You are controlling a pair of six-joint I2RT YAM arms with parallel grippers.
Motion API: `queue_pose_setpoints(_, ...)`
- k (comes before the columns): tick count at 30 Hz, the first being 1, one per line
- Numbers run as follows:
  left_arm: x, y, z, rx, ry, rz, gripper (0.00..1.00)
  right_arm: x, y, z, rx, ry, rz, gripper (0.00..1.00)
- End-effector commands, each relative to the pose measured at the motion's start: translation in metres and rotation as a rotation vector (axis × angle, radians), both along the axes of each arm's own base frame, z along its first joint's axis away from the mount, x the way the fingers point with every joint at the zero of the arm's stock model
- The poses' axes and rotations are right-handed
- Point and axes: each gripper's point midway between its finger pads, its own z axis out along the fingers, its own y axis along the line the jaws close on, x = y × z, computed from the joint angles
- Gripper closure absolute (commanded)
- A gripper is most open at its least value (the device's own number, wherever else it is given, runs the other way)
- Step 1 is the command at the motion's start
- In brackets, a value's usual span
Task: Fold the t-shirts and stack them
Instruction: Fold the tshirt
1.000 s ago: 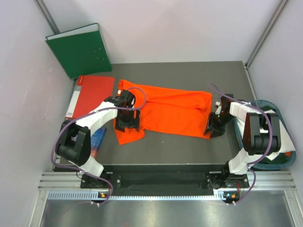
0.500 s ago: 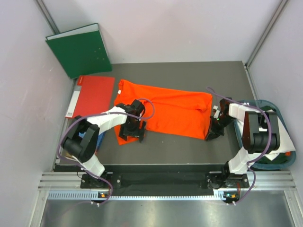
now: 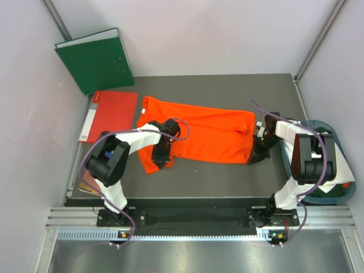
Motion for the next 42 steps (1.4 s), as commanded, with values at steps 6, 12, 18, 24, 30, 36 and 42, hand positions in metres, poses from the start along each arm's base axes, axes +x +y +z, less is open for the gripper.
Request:
queue_pose_setpoints(6, 0.040, 0.038, 0.055, 0.203, -0.223, 0.089, 1.00, 0.023, -0.006, 0.034, -0.020, -0.115, 0.061, 1.00)
queue_pose_setpoints(12, 0.074, 0.045, 0.099, 0.285, -0.350, 0.115, 1.00, 0.047, 0.001, 0.051, 0.020, -0.185, 0.072, 1.00)
queue_pose_setpoints(18, 0.102, 0.033, 0.112, 0.291, -0.396, 0.131, 1.00, 0.068, 0.006, 0.064, 0.058, -0.238, 0.082, 1.00)
queue_pose_setpoints(24, 0.129, 0.033, 0.122, 0.295, -0.443, 0.168, 1.00, 0.087, 0.015, 0.079, 0.109, -0.307, 0.082, 1.00)
queue_pose_setpoints(30, 0.159, 0.037, 0.130, 0.307, -0.490, 0.209, 1.00, 0.108, 0.013, 0.074, 0.103, -0.321, 0.061, 1.00)
queue_pose_setpoints(36, 0.189, 0.043, 0.134, 0.297, -0.522, 0.255, 1.00, 0.129, 0.000, 0.061, 0.026, -0.315, 0.044, 1.00)
queue_pose_setpoints(42, 0.208, 0.035, 0.122, 0.292, -0.505, 0.234, 1.00, 0.159, -0.006, 0.053, 0.003, -0.325, 0.002, 0.99)
